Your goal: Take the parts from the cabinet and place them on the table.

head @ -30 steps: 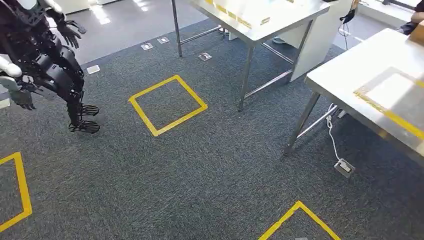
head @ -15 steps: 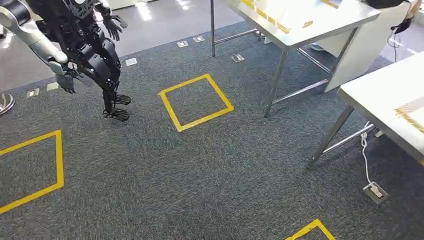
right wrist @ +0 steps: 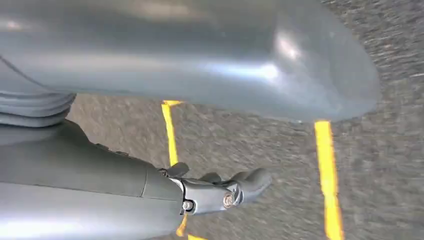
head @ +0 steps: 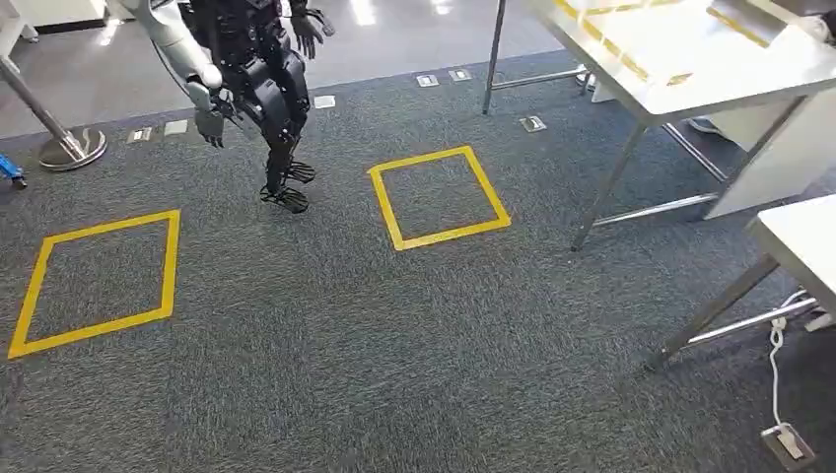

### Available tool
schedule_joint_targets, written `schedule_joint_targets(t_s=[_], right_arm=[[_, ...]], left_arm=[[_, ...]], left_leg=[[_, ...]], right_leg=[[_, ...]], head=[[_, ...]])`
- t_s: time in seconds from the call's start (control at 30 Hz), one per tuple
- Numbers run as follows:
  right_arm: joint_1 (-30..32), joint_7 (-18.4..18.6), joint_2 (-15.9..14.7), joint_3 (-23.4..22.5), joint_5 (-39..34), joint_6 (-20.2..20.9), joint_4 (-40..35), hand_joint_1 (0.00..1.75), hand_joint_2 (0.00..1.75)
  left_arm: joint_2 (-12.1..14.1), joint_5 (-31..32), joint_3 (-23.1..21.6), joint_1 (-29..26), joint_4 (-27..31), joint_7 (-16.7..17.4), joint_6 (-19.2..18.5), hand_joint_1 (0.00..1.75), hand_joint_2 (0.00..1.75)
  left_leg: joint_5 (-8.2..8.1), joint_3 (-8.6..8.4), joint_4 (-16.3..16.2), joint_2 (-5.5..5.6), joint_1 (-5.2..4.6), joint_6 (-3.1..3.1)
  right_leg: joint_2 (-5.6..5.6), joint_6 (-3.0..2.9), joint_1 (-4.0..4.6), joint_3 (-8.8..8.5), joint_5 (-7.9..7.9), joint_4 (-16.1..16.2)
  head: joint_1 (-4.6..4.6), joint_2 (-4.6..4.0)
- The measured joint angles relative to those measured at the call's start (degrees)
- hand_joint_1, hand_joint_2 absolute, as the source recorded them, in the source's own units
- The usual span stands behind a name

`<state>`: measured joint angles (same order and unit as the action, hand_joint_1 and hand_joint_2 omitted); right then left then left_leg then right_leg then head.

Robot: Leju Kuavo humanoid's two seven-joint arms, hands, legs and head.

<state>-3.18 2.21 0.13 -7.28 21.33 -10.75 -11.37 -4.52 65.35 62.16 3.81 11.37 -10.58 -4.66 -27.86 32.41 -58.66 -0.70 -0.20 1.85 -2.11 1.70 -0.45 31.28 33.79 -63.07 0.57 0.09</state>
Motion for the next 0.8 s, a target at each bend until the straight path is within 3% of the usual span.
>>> schedule_joint_targets(t_s=[0.07, 0.1, 0.13, 0.17, 0.2, 0.23, 0.27, 0.3, 0.4, 0.43, 0.47, 0.5, 0.57, 0.6, 0.63, 0.67, 0.73, 0.77, 0.8], right_arm=[[0.3, 0.3, -0.2, 0.0, 0.4, 0.0, 0.0, 0.00, 0.00], [0.5, 0.4, -0.2, 0.0, 0.4, 0.0, 0.0, 0.00, 0.00], [0.5, 0.4, -0.2, 0.0, 0.7, 0.0, 0.0, 0.00, 0.00], [0.5, 0.5, -0.2, 0.1, 0.9, 0.1, 0.0, 0.00, 0.00], [0.4, 0.5, -0.3, 0.1, 1.1, 0.2, 0.0, 0.00, 0.00], [0.4, 0.6, -0.3, 0.2, 1.4, 0.4, 0.0, 0.00, 0.00], [0.4, 0.8, -0.4, 0.3, 1.6, 0.5, 0.0, 0.00, 0.00], [0.4, 0.9, -0.4, 0.4, 1.8, 0.5, 0.1, 0.00, 0.00], [0.0, 1.2, -0.4, 0.5, 2.3, 0.5, 0.1, 0.00, 0.00], [-0.1, 1.2, -0.4, 0.5, 2.4, 0.5, 0.1, 0.00, 0.00], [-0.1, 1.1, -0.5, 0.5, 2.5, 0.4, 0.1, 0.00, 0.00], [-0.1, 1.0, -0.5, 0.5, 2.6, 0.4, 0.1, 0.00, 0.00], [0.2, 1.1, -0.5, 0.5, 2.7, 0.5, 0.1, 0.00, 0.00], [0.2, 1.1, -0.5, 0.5, 2.8, 0.5, 0.1, 0.00, 0.00], [0.2, 1.1, -0.5, 0.5, 2.8, 0.5, 0.1, 0.00, 0.00], [0.1, 1.2, -0.5, 0.5, 3.0, 0.8, 0.1, 0.00, 0.00], [-0.1, 1.6, -0.5, 0.6, 3.4, 1.4, 0.1, 0.00, 0.00], [-0.2, 1.9, -0.5, 0.9, 3.8, 1.4, 0.1, 0.00, 0.00], [-0.1, 2.0, -0.5, 1.0, 3.9, 1.4, 0.1, 0.00, 0.00]], left_arm=[[0.0, 0.2, 0.0, 0.4, 0.0, 0.0, 0.0, 0.00, 0.00], [-0.1, 0.2, 0.0, 0.4, 0.0, 0.0, 0.0, 0.00, 0.00], [-0.1, 0.3, 0.0, 0.3, 0.0, 0.0, 0.0, 0.00, 0.00], [-0.1, 0.4, 0.0, 0.2, 0.0, 0.0, 0.0, 0.00, 0.00], [-0.2, 0.6, 0.0, 0.1, 0.0, 0.0, 0.0, 0.00, 0.00], [-0.3, 0.7, 0.0, 0.1, -0.1, 0.0, 0.0, 0.00, 0.00], [-0.3, 0.7, -0.1, 0.2, 0.0, 0.0, 0.0, 0.00, 0.00], [-0.2, 0.7, -0.1, 0.3, 0.0, 0.0, 0.0, 0.00, 0.00], [-0.2, 0.8, -0.1, 0.0, 0.0, 0.1, 0.0, 0.00, 0.00], [-0.1, 0.8, -0.1, -0.1, 0.0, 0.1, 0.0, 0.00, 0.00], [-0.1, 0.7, -0.1, -0.2, 0.0, 0.1, 0.0, 0.00, 0.00], [-0.2, 0.6, -0.1, -0.1, 0.0, 0.1, -0.1, 0.00, 0.00], [-0.3, 0.4, -0.1, 0.3, -0.1, -0.1, -0.2, 0.00, 0.00], [-0.4, 0.3, -0.1, 0.3, -0.1, -0.1, -0.2, 0.00, 0.00], [-0.4, 0.2, -0.1, 0.2, -0.1, -0.1, -0.2, 0.00, 0.00], [-0.5, 0.2, -0.1, 0.0, -0.1, -0.1, -0.2, 0.00, 0.00], [-0.5, 0.1, 0.0, -0.1, -0.1, -0.1, -0.2, 0.00, 0.00], [-0.5, 0.1, -0.1, 0.0, -0.1, -0.1, -0.2, 0.00, 0.00], [-0.5, 0.1, 0.0, 0.2, -0.1, -0.1, -0.2, 0.00, 0.00]], left_leg=[[0.11, 0.16, 0.0, 1.50, 0.00, 0.25], [0.10, 0.19, -0.1, 2.32, 0.00, 0.25], [0.09, 0.18, -0.2, 3.13, 0.03, 0.23], [0.06, 0.18, -0.3, 3.77, 0.06, 0.16], [0.01, 0.18, -0.5, 4.55, 0.17, 0.05], [-0.08, 0.18, -0.7, 5.40, 0.35, -0.23], [-0.22, 0.37, -1.0, 6.01, 0.37, -0.64], [-0.33, 0.73, -1.5, 6.67, 0.11, -1.18], [0.40, 1.15, -0.7, 8.22, 0.55, -2.44], [0.42, 1.45, -0.8, 8.72, 0.63, -2.85], [-0.30, 1.69, -1.9, 5.61, 0.54, -2.85], [-2.29, 2.97, -4.4, 2.87, 0.39, -3.00], [-7.04, 7.08, -13.3, 1.37, 0.50, -3.28], [-8.47, 8.75, -17.1, 1.29, 0.50, -3.33], [-8.67, 9.31, -18.7, 1.27, 0.50, -3.32], [-7.45, 8.41, -17.5, 1.23, 0.49, -3.21], [-3.19, 3.70, -9.1, 0.44, 0.35, -2.75], [-1.18, 0.48, -3.4, -1.50, 0.11, -2.29], [-1.87, -0.44, -0.9, -3.78, -0.42, -1.94]], right_leg=[[1.67, 0.27, -0.15, 4.26, 4.03, -8.8], [1.78, 0.36, -0.15, 6.03, 4.74, -11.9], [1.79, 0.45, -0.21, 6.59, 3.84, -12.3], [1.82, 0.46, -0.32, 6.06, 2.09, -10.5], [1.98, 0.49, -0.52, 4.40, -0.58, -6.5], [2.83, 0.61, -0.79, 1.89, -3.52, -1.0], [5.29, 0.78, -1.20, 0.17, -4.30, 3.0], [6.70, 0.69, -0.94, -0.10, -3.52, 3.7], [4.83, -0.79, -0.52, 0.05, -3.87, 3.6], [4.07, -1.35, -0.74, 0.03, -4.21, 3.9], [3.33, -1.87, -0.72, -0.05, -4.41, 4.2], [2.75, -2.36, -0.61, -0.02, -4.37, 4.3], [1.00, -2.60, -0.22, 0.11, -4.31, 4.3], [0.17, -2.67, -0.10, 0.18, -4.26, 4.2], [-0.47, -2.71, -0.02, 0.19, -4.23, 4.2], [-1.24, -2.73, 0.07, 0.16, -4.20, 4.2], [-2.62, -2.67, 0.16, -0.10, -4.08, 4.2], [-3.37, -2.49, 0.19, -0.33, -3.96, 4.2], [-3.97, -2.15, 0.52, -0.41, -3.74, 4.0]], head=[[0.15, 0.00], [0.20, 0.00], [0.24, 0.00], [0.26, 0.00], [0.26, 0.00], [0.26, 0.00], [0.35, 0.00], [0.48, 0.00], [0.37, 0.00], [0.39, 0.00], [0.31, 0.00], [-0.24, 0.00], [-0.35, 0.00], [-0.33, 0.00], [-0.35, 0.00], [-0.35, 0.00], [-0.35, 0.00], [-0.35, 0.00], [-0.35, 0.00]])
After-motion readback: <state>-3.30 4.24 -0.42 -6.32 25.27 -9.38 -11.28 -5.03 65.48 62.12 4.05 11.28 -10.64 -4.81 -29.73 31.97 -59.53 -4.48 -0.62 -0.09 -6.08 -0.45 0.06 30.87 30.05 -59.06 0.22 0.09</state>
